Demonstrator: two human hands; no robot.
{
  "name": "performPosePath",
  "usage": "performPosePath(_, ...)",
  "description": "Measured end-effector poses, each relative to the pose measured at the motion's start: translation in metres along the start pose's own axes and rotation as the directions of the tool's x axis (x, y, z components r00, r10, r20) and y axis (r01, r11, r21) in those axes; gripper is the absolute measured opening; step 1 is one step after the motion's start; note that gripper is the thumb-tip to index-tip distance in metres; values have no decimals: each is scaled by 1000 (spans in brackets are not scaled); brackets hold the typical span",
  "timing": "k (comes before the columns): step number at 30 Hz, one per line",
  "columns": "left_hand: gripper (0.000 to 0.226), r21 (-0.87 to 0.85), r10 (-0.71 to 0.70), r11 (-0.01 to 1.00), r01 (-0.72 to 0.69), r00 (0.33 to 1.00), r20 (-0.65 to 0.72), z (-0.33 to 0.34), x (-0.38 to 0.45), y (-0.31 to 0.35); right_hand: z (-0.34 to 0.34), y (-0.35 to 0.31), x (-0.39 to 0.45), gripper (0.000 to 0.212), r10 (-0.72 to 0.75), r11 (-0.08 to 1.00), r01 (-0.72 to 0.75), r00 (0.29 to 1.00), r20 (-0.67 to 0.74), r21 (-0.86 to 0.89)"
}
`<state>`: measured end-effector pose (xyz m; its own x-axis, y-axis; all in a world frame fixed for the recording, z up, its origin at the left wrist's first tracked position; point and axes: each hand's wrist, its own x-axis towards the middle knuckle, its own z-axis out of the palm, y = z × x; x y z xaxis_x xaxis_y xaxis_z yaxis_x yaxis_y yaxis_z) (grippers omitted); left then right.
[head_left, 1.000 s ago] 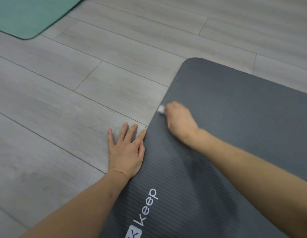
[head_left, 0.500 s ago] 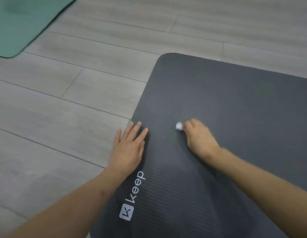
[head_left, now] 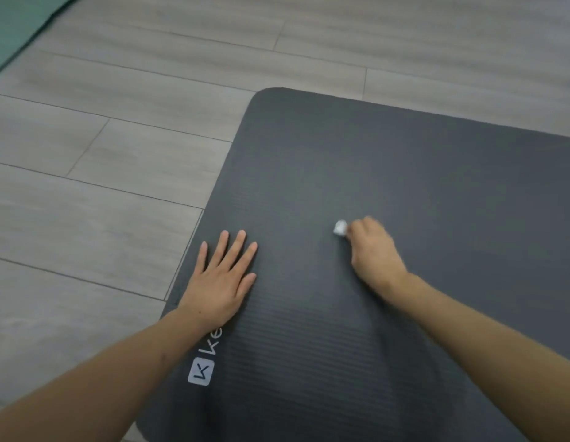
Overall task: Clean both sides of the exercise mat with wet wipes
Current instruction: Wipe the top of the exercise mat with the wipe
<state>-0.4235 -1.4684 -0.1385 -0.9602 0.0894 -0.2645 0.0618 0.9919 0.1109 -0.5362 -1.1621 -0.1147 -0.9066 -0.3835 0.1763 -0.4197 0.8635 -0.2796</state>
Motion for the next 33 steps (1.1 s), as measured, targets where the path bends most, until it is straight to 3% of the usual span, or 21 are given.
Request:
performPosePath(1, 68, 8, -2, 1000, 2, 1000, -23, 3, -5, -1, 0, -18, -33, 7, -123, 991, 120, 990, 67, 56)
performPosePath(3, 66, 23, -3, 1000, 5, 997, -76, 12, -14, -1, -4, -44, -95, 8, -380, 924, 353, 895, 234, 148)
performPosePath(5, 63, 32, -6, 999, 9, 995, -102, 18, -18, 1, -13, -39, -99, 9, -517, 856, 496, 804, 295, 147)
performPosePath(6, 62, 28, -8, 1000, 11, 994, -106, 19, -17, 2, -12, -25, -80, 11, -524, 849, 522, 807, 274, 87)
performPosePath(8, 62, 28, -2, 1000, 5, 993, -116, 19, -16, 2, -8, 4, -25, 12, -367, 923, 381, 913, 178, -51)
performPosePath(10, 62, 42, 0, 999, 5, 993, -120, 19, -15, 0, -8, 30, 21, 7, -71, 990, 81, 994, 86, -117)
performPosePath(12, 62, 47, -5, 999, 10, 993, -120, 20, -16, -1, -3, 21, 19, 5, 125, 989, -123, 992, 22, -79)
performPosePath(13, 62, 45, -4, 999, 10, 992, -125, 20, -15, -1, 1, 7, 3, 8, 100, 994, -99, 995, 7, -55)
performPosePath(15, 62, 27, -4, 1000, 7, 991, -133, 19, -16, -1, 3, -33, -51, 13, -115, 992, 111, 990, 82, 61)
performPosePath(17, 63, 8, -1, 1000, 2, 992, -129, 19, -16, -2, -1, -63, -109, 11, -401, 915, 373, 884, 241, 155)
performPosePath(19, 64, -12, 21, 1000, -22, 993, -117, 17, -17, -5, -5, -59, -112, 7, -528, 849, 503, 791, 309, 163)
performPosePath(20, 64, -21, 40, 999, -43, 992, -117, 16, -18, -7, -4, -49, -93, 9, -532, 844, 523, 791, 302, 115)
performPosePath(21, 65, -27, 62, 998, -65, 991, -117, 16, -20, -10, 0, -38, -68, 10, -484, 872, 485, 835, 263, 64)
performPosePath(23, 64, -32, 96, 994, -101, 988, -120, 16, -25, -18, 5, -15, -14, 5, -239, 969, 245, 964, 116, -40)
performPosePath(25, 62, -20, 84, 996, -87, 985, -148, 18, -37, -31, 9, -10, 9, 7, 12, 999, -12, 1000, 16, -43)
performPosePath(26, 62, -19, 57, 998, -60, 984, -166, 21, -45, -38, 13, -22, 1, 10, 39, 999, -39, 999, -3, -31)
performPosePath(27, 61, -28, 25, 999, -31, 983, -183, 23, -52, -45, 16, -38, -16, 14, -3, 1000, 3, 1000, 4, -5)
performPosePath(29, 61, -45, -23, 999, 14, 978, -206, 28, -64, -51, 18, -76, -65, 15, -229, 971, 219, 967, 115, 97)
performPosePath(31, 61, -50, -50, 998, 40, 973, -226, 32, -67, -50, 13, -104, -106, 12, -509, 860, 468, 816, 274, 205)
performPosePath(33, 61, -67, -69, 996, 54, 966, -250, 32, -65, -47, 14, -96, -89, 9, -646, 762, 617, 698, 311, 196)
